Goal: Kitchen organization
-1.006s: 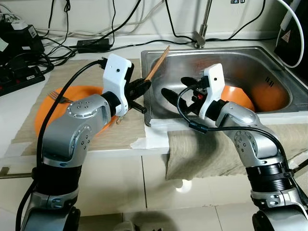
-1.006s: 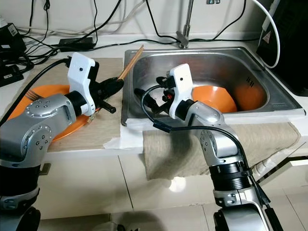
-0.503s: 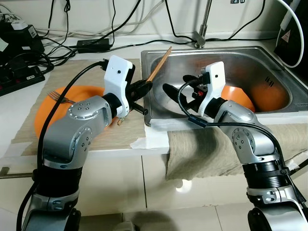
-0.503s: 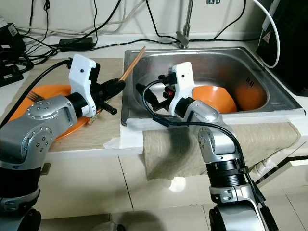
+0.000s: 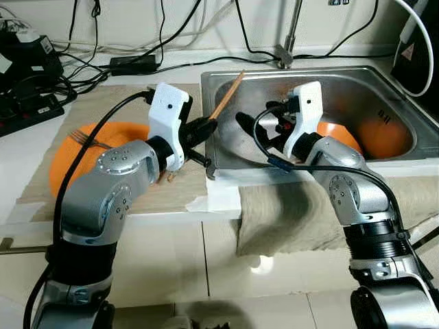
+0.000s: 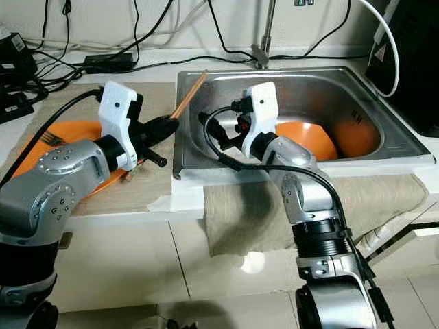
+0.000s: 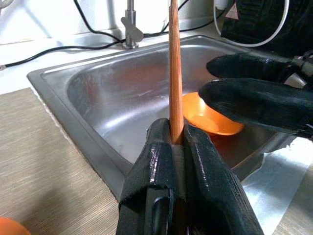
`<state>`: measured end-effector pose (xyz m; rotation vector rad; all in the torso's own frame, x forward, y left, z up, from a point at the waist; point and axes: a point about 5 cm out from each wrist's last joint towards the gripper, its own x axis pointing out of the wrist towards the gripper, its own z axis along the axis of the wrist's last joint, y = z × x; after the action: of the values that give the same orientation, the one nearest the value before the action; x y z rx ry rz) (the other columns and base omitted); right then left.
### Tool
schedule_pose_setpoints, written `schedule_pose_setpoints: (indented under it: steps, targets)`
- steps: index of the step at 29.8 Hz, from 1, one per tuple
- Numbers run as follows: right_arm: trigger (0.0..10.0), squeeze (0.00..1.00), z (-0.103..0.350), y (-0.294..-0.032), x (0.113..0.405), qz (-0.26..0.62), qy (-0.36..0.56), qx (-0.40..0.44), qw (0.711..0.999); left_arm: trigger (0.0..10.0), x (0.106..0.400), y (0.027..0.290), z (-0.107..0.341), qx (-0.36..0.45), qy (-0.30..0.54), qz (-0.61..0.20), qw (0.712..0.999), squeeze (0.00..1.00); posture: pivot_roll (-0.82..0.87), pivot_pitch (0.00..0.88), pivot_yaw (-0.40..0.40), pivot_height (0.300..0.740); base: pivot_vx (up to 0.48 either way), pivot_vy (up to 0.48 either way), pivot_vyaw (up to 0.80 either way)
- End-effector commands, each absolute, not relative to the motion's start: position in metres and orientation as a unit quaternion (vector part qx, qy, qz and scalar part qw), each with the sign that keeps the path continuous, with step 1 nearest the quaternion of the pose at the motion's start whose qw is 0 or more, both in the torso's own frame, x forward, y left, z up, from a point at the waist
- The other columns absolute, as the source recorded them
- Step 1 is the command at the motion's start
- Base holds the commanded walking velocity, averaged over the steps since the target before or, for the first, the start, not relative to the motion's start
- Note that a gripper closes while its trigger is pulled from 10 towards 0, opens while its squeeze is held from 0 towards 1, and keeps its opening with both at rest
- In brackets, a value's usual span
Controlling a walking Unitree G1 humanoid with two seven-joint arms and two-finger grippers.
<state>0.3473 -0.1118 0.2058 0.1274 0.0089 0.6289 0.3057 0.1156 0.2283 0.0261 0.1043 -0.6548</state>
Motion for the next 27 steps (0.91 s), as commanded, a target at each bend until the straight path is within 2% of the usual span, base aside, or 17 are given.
schedule_pose_setpoints:
  steps: [1,9,14,27]
  targets:
    - [10.0,0.0,0.207,-0.113,0.349,0.304,0.006,0.074,0.95,0.0,0.303,0.113,0.23,0.017,0.05,-0.33,0.943,0.0,0.09,0.012,0.044,0.74,0.0,0.0,0.0]
    - [10.0,0.0,0.207,-0.103,0.351,0.31,0.013,0.103,0.945,0.0,0.298,0.106,0.232,0.011,0.043,-0.346,0.937,0.0,0.09,0.013,0.045,0.74,0.0,0.0,0.0]
    - [10.0,0.0,0.208,-0.097,0.348,0.327,0.006,0.082,0.941,0.0,0.295,0.1,0.226,0.01,0.048,-0.355,0.934,0.0,0.09,0.014,0.044,0.74,0.0,0.0,0.0]
    - [10.0,0.0,0.213,-0.092,0.336,0.386,0.001,0.058,0.921,0.0,0.3,0.105,0.218,0.019,0.063,-0.337,0.939,0.0,0.08,0.016,0.041,0.74,0.0,0.0,0.0]
